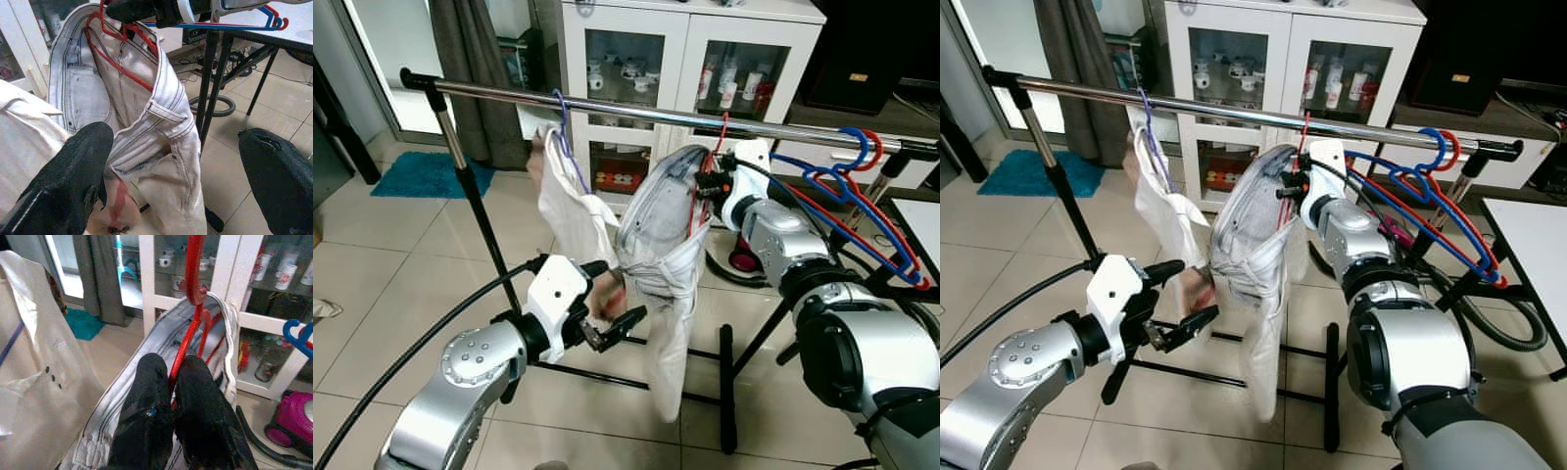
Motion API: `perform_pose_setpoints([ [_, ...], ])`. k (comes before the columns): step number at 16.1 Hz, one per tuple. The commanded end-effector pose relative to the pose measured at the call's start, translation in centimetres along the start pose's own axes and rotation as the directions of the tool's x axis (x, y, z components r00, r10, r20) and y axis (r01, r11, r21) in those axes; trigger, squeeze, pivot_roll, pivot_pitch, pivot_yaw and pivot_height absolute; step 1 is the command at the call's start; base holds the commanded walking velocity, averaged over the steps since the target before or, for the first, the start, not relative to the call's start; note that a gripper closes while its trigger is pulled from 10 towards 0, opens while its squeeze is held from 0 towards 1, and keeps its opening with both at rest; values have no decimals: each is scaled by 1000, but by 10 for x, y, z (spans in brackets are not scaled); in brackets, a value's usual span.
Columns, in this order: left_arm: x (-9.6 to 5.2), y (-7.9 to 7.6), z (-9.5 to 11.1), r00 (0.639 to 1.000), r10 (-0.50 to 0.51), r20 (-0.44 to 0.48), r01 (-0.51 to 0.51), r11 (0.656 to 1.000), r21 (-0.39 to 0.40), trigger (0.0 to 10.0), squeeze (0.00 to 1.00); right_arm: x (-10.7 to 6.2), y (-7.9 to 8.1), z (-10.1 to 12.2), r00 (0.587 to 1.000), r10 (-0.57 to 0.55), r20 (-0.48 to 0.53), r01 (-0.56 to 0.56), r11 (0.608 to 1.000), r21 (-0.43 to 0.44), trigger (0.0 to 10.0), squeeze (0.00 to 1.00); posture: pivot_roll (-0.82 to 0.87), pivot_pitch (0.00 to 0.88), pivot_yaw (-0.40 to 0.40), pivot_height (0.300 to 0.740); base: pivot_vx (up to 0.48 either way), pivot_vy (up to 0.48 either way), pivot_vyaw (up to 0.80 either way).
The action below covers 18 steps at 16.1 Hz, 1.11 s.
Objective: Hang hanger
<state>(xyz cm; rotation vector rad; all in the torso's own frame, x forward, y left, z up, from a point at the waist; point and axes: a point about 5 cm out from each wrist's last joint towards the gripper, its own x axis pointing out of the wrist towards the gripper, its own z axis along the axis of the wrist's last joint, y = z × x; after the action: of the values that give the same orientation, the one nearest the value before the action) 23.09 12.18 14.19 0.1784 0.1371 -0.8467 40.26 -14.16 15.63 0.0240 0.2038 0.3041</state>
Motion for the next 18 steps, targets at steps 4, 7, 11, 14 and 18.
perform_pose_setpoints([
  [4, 1, 0, 3, 1000, -1, -2, 1, 1000, 16, 10000, 129, 1, -3, 7, 1000, -28, -4, 28, 1000, -13, 0, 0, 218, 18, -50, 740, 0, 0, 0],
  [7, 3, 0, 3, 1000, 0, 2, 0, 1000, 17, 10000, 129, -1, -7, 6, 999, -40, -8, 40, 998, -39, 0, 0, 214, 15, -53, 740, 0, 0, 0],
  [11, 4, 0, 3, 1000, 4, 5, -4, 1000, 18, 10000, 125, -2, -10, 8, 999, -32, 18, 33, 998, -50, 0, 0, 213, 10, -57, 740, 0, 0, 0],
  [14, 5, 0, 4, 1000, 20, 18, -20, 1000, 20, 10000, 129, -3, -2, 5, 997, 78, 24, -74, 988, -138, 0, 0, 211, 1, -62, 740, 0, 0, 0],
  [18, 3, 3, 2, 998, 61, 29, -62, 998, 16, 10000, 129, -12, -11, 23, 958, 190, 213, -187, 982, -36, 0, 0, 201, 0, -56, 740, 0, 0, 0],
])
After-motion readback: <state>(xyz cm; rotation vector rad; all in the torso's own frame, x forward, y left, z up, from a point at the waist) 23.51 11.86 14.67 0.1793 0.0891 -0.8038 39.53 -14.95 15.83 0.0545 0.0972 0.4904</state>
